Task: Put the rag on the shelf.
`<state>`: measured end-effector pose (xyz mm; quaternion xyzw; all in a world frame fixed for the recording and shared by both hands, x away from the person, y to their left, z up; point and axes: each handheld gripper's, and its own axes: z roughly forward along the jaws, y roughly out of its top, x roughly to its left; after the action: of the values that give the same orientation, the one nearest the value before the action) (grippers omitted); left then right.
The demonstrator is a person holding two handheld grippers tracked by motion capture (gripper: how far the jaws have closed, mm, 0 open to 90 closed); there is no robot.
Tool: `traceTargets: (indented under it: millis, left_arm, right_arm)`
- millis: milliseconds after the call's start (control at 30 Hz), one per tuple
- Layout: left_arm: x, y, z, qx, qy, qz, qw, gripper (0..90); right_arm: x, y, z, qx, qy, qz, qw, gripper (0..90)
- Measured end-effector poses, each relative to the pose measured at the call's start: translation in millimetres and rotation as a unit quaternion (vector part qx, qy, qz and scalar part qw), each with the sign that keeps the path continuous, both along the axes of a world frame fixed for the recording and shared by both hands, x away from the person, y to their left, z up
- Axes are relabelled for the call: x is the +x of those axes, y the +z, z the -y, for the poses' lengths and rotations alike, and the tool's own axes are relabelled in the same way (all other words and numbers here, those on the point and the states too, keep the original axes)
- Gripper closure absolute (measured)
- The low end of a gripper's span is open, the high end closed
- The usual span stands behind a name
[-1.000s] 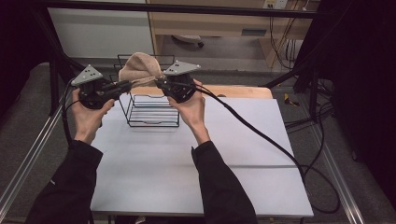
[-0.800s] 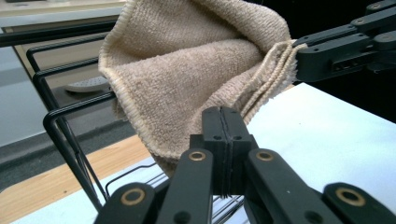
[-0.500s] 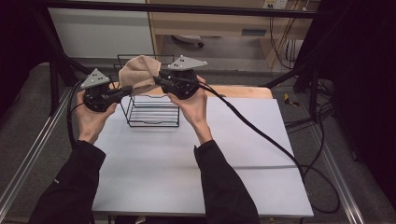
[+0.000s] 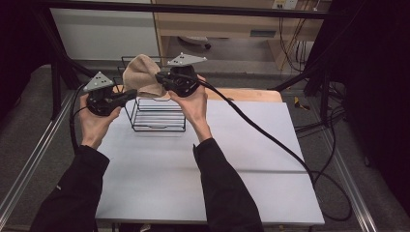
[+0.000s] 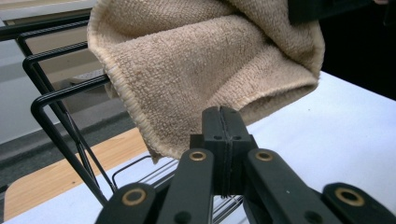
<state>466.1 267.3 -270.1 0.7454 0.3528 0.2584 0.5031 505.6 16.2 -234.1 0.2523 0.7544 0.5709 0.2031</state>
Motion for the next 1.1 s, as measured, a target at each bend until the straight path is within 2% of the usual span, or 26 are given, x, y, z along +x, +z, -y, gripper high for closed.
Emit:
traceTargets:
  millis: [133, 300, 400, 567, 733, 800, 900, 967, 1033, 1100]
  left_arm:
    - [-0.6, 0.5, 0.3, -0.001, 0.001, -0.002, 1.0000, 90.0]
    - [-4.5, 6.1, -3.1, -0.010, 0.007, 0.004, 0.9999, 88.8]
    - [-5.5, 16.2, -6.0, -0.035, 0.014, 0.006, 0.9993, 78.9]
    - [-4.3, 40.4, -1.3, -0.057, 0.029, 0.018, 0.9978, 66.0]
    - [3.6, 53.1, 14.3, -0.051, 0.038, 0.022, 0.9977, 64.2]
    - [6.2, 54.3, 21.1, -0.051, 0.039, 0.025, 0.9977, 64.3]
    - [10.6, 52.2, 28.8, -0.026, 0.051, 0.028, 0.9980, 66.3]
    - [14.1, 47.1, 30.4, -0.016, 0.053, 0.020, 0.9983, 69.4]
    - [14.7, 42.1, 29.4, -0.009, 0.053, 0.016, 0.9984, 76.1]
    - [12.9, 36.6, 26.1, -0.006, 0.049, 0.013, 0.9987, 86.9]
  right_arm:
    - [-4.8, -2.8, -3.8, 0.000, 0.026, 0.005, 0.9996, 86.1]
    - [-5.8, -9.7, -7.3, -0.032, 0.047, 0.000, 0.9984, 86.6]
    - [-6.5, -12.8, -9.2, -0.043, 0.048, 0.003, 0.9979, 86.4]
    - [-7.3, -16.0, -11.3, -0.053, 0.046, 0.013, 0.9975, 85.7]
    - [-10.6, -18.4, -12.5, -0.064, 0.049, 0.020, 0.9965, 82.8]
    - [-12.6, -19.0, -12.7, -0.069, 0.053, 0.020, 0.9960, 81.2]
    - [-16.5, -18.8, -11.0, -0.075, 0.058, 0.018, 0.9953, 77.8]
    - [-19.5, -17.2, -7.4, -0.073, 0.057, 0.019, 0.9955, 75.8]
    - [-21.8, -14.7, -1.4, -0.066, 0.053, 0.020, 0.9962, 74.0]
    - [-22.3, -12.8, 5.5, -0.063, 0.038, 0.021, 0.9971, 72.4]
